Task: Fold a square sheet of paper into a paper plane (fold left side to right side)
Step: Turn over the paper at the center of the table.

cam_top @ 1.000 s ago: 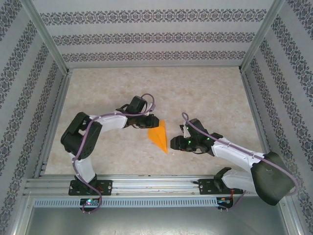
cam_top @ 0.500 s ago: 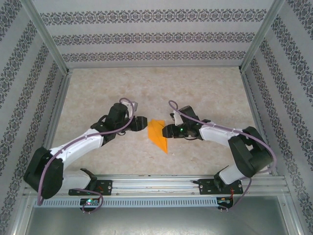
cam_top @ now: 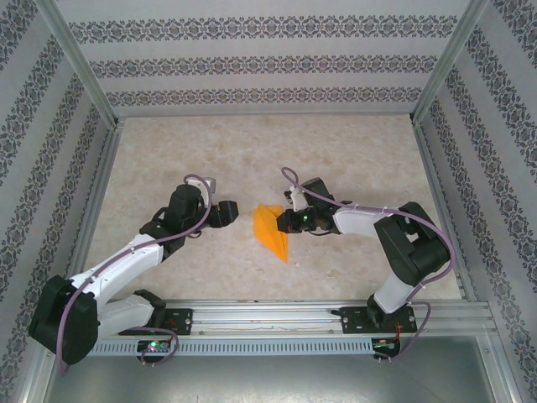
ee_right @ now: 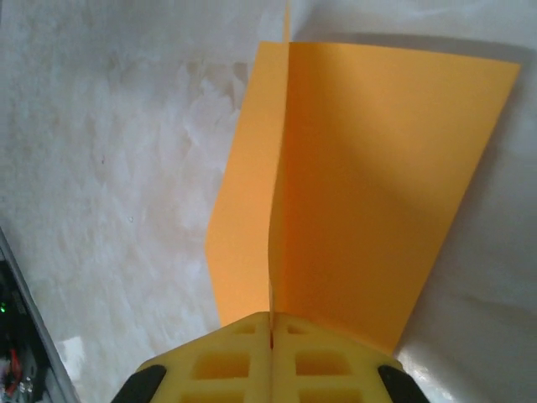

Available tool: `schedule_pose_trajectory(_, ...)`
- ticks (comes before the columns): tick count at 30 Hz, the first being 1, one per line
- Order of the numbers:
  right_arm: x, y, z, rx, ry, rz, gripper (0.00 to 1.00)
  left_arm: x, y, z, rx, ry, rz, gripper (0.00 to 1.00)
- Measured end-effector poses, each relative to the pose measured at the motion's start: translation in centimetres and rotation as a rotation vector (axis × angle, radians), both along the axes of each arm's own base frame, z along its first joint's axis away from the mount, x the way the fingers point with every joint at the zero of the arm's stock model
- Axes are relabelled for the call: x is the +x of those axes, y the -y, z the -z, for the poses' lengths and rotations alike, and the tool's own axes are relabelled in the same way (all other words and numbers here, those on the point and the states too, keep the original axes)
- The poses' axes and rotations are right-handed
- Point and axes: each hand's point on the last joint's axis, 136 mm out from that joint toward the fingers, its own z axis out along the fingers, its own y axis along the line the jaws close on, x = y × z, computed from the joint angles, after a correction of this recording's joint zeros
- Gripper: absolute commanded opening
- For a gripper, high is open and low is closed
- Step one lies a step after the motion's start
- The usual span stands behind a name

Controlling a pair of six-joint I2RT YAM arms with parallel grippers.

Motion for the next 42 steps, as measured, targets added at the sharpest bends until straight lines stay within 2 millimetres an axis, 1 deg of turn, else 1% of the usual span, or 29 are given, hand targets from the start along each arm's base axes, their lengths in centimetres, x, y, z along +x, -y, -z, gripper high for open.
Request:
schedule_pose_trajectory(2,0.5,0.4,-1.1,0.015,0.026,0.012,0.0,0.1,-0.1,-0.9,-0.032,0.019,-0.002,0.76)
schedule_pose_trajectory(4,1.1,0.8,-3.1,0.042,0.076,0.025,0.0,0.3,-0.1,-2.2,-0.077,0.046,0.003,0.78)
schedule_pose_trajectory(8,2.1,1.7,-8.6,0.128,0.219,0.036,0.0,0.7,-0.1,-5.4,-0.208,0.104,0.026,0.8)
schedule_pose_trajectory(11,2.5,2.7,-13.0,0.209,0.343,0.037,0.0,1.0,0.2,-7.6,-0.313,0.136,0.064,0.74)
schedule_pose_trajectory(13,2.4,3.4,-15.8,0.261,0.429,0.037,0.0,1.0,1.0,-9.1,-0.374,0.144,0.125,0.68)
schedule_pose_trajectory(14,2.2,3.7,-17.1,0.285,0.473,0.033,0.0,1.0,1.7,-10.2,-0.403,0.145,0.171,0.65)
schedule_pose_trajectory(17,1.3,4.1,-20.9,0.353,0.605,0.01,0.0,1.5,3.8,-14.1,-0.486,0.179,0.308,0.59)
schedule_pose_trajectory(19,0.5,4.1,-23.2,0.399,0.681,-0.018,0.0,1.7,4.8,-16.9,-0.534,0.227,0.388,0.58)
schedule_pose_trajectory(21,-0.1,4.0,-25.2,0.446,0.743,-0.038,0.0,1.4,5.6,-18.9,-0.57,0.266,0.462,0.58)
schedule_pose_trajectory(22,-0.4,4.0,-25.9,0.465,0.764,-0.046,0.0,1.3,5.9,-19.4,-0.578,0.276,0.486,0.58)
schedule_pose_trajectory(25,-1.0,3.8,-27.3,0.522,0.803,-0.066,0.0,0.4,7.1,-20.3,-0.598,0.288,0.563,0.58)
schedule_pose_trajectory(27,-1.5,3.5,-27.9,0.551,0.814,-0.08,0.0,-0.4,7.9,-20.3,-0.605,0.278,0.608,0.59)
schedule_pose_trajectory(31,-2.3,2.7,-28.6,0.592,0.819,-0.115,0.0,-1.3,9.0,-20.3,-0.608,0.267,0.657,0.59)
schedule_pose_trajectory(37,-2.6,1.7,-28.4,0.623,0.79,-0.138,0.0,-2.0,9.8,-20.7,-0.593,0.287,0.695,0.58)
schedule_pose_trajectory(42,-2.6,1.2,-28.0,0.629,0.767,-0.146,0.0,-1.8,10.0,-20.4,-0.586,0.29,0.697,0.56)
